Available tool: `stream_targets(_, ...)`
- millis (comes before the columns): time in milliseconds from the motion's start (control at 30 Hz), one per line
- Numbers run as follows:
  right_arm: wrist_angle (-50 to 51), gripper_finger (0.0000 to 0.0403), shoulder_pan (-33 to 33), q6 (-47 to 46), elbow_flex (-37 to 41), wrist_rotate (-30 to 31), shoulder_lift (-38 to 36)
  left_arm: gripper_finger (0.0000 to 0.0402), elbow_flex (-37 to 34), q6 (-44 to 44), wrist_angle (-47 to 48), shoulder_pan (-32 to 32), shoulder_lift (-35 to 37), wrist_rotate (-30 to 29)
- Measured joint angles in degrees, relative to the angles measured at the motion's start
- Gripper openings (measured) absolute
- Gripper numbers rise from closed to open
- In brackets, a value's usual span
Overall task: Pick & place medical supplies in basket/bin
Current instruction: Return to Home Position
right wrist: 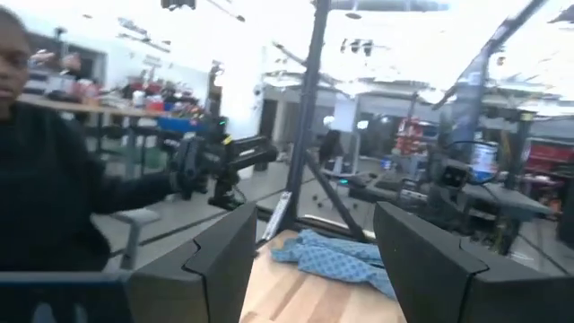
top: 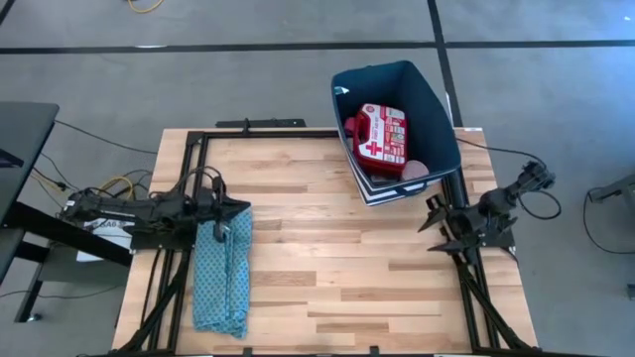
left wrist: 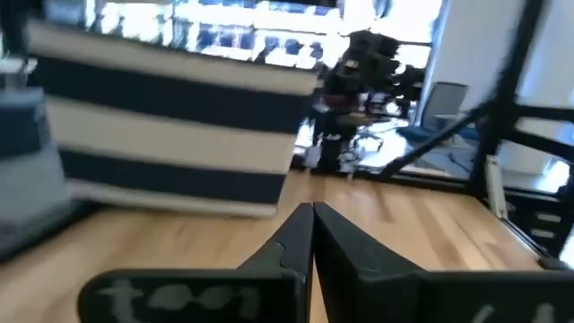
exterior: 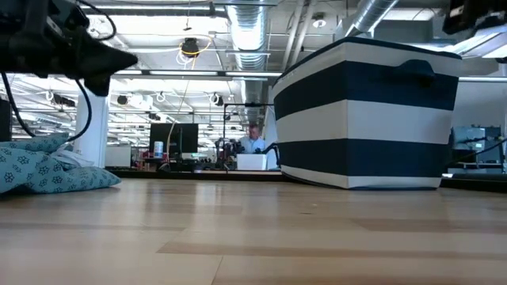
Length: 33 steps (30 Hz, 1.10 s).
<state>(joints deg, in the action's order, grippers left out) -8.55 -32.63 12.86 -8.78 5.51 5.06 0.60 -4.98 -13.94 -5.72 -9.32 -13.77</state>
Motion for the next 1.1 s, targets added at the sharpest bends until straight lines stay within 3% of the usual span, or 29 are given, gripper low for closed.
stream_targets(100,-1.43,0.0221,0.28,-1.99,3.55,0.58,-5.02,0.0000,-0.02,-5.07,3.54,0.00,-0.04,-1.61)
stream_targets(233,-5.88,0.0221,0.19,-2.37,5.18,-0.82,-4.74,0.0000,-0.03,-6.68,9.67,0.00,-0.05,-1.73)
stream_targets(433,-8.50,0.0221,0.14,-3.59,6.55,-0.45,-4.86,0.0000,0.35,-5.28,10.37,-0.01,-0.83,-1.56)
stream_targets(633,-10.08,0.0221,0.20,-8.28,8.31,6.05,-4.33,0.0000,0.42,-5.17,10.52,-0.02,-0.90,-1.58)
stream_targets(1100,5.58,0.0221,0.20,-11.91,8.38,7.49,-4.23,0.0000,0.57,-5.13,11.06,-0.02,-0.90,-1.60)
